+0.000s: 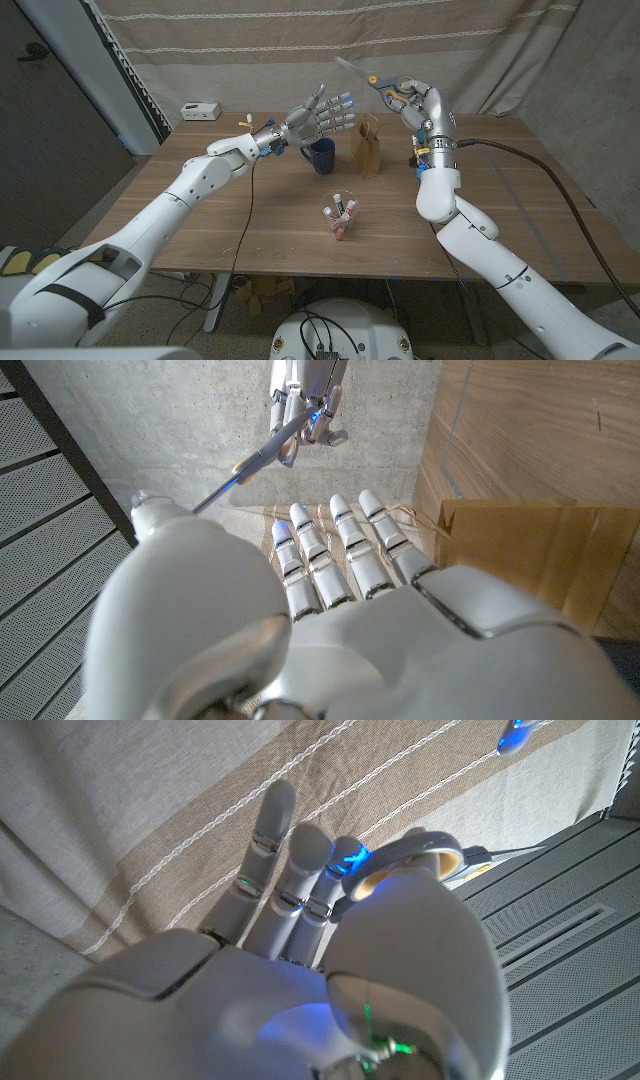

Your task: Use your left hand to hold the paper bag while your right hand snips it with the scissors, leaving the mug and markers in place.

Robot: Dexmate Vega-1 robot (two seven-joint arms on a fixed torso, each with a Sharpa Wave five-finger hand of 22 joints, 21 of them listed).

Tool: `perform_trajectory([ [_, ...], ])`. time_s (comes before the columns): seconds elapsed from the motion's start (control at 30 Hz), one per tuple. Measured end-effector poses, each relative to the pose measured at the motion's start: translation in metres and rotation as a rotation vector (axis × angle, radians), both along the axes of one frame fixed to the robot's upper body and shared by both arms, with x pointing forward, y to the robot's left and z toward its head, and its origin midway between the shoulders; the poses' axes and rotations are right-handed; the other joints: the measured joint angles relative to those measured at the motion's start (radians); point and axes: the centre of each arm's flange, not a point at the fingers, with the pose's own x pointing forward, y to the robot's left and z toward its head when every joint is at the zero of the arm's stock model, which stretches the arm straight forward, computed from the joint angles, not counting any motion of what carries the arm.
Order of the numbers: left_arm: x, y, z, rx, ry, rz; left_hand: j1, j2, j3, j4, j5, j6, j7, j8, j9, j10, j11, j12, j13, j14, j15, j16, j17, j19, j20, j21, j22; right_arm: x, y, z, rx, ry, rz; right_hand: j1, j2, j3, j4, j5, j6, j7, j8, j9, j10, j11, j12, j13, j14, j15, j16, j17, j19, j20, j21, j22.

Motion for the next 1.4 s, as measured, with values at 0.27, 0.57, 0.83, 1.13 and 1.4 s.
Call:
perform_trajectory([
  [0.27, -0.001, 0.0, 0.001, 0.001, -0.007, 0.007, 0.0, 0.0, 0.0, 0.0, 0.0, 0.005, 0.005, 0.0, 0.0, 0.004, -0.003, 0.0, 0.0, 0.0, 0.0, 0.0, 0.0, 0.0, 0.0, 0.0, 0.0, -0.001, -0.006, 0.0, 0.04, 0.043, 0.056, 0.0, 0.0, 0.001, 0.001, 0.0, 0.0, 0.0, 0.0, 0.003, 0.004, 0.003, 0.0, 0.0, 0.001, -0.001, 0.005, 0.002, 0.0, 0.0, 0.008, -0.013],
  [0.57, -0.001, 0.001, 0.003, 0.005, -0.016, 0.018, -0.003, 0.003, 0.0, 0.0, 0.0, 0.005, 0.005, 0.0, 0.0, 0.008, 0.001, 0.0, 0.0, 0.007, 0.0, 0.0, 0.0, 0.0, 0.0, -0.008, 0.0, 0.0, -0.013, -0.002, 0.1, 0.097, 0.145, -0.001, -0.001, 0.003, 0.003, -0.01, 0.0, 0.0, 0.0, 0.014, 0.003, 0.003, 0.0, 0.0, -0.011, 0.002, 0.002, 0.001, -0.008, 0.0, 0.015, -0.035],
  [0.83, -0.001, 0.002, 0.003, 0.006, -0.019, 0.024, -0.005, 0.005, 0.0, 0.0, 0.0, 0.011, 0.011, 0.0, 0.0, 0.014, -0.003, 0.0, 0.0, 0.007, 0.0, 0.0, -0.002, 0.0, 0.0, -0.008, 0.0, -0.001, -0.019, -0.005, 0.168, 0.116, 0.203, -0.02, -0.008, 0.012, 0.001, -0.029, 0.009, -0.009, 0.0, 0.057, -0.026, -0.027, 0.023, -0.115, -0.08, 0.001, -0.09, -0.218, -0.091, 0.018, 0.024, -0.08],
  [1.13, -0.001, 0.002, 0.003, 0.006, -0.019, 0.027, -0.005, 0.005, 0.0, 0.0, 0.0, 0.011, 0.011, 0.0, 0.0, 0.014, -0.003, 0.0, 0.0, 0.007, 0.0, 0.0, -0.002, 0.0, 0.0, -0.008, 0.0, 0.0, -0.025, -0.007, 0.214, 0.179, 0.291, -0.051, 0.002, 0.033, -0.005, -0.038, 0.034, -0.034, 0.001, 0.132, -0.091, -0.049, -0.064, -0.445, -0.231, 0.003, -0.251, -0.436, -0.282, 0.037, 0.005, -0.15],
  [1.4, -0.001, 0.002, 0.003, 0.006, -0.018, 0.029, -0.011, 0.011, 0.0, 0.0, 0.005, 0.016, 0.016, 0.0, 0.0, 0.019, 0.002, 0.0, 0.0, 0.007, 0.0, 0.0, -0.002, 0.008, 0.0, -0.008, 0.0, 0.0, -0.031, -0.003, 0.211, 0.202, 0.312, -0.044, 0.009, 0.048, -0.007, -0.039, 0.034, -0.034, 0.001, 0.228, -0.28, -0.057, -0.271, -0.593, -0.347, 0.063, -0.37, -0.472, -0.368, 0.042, 0.003, -0.176],
])
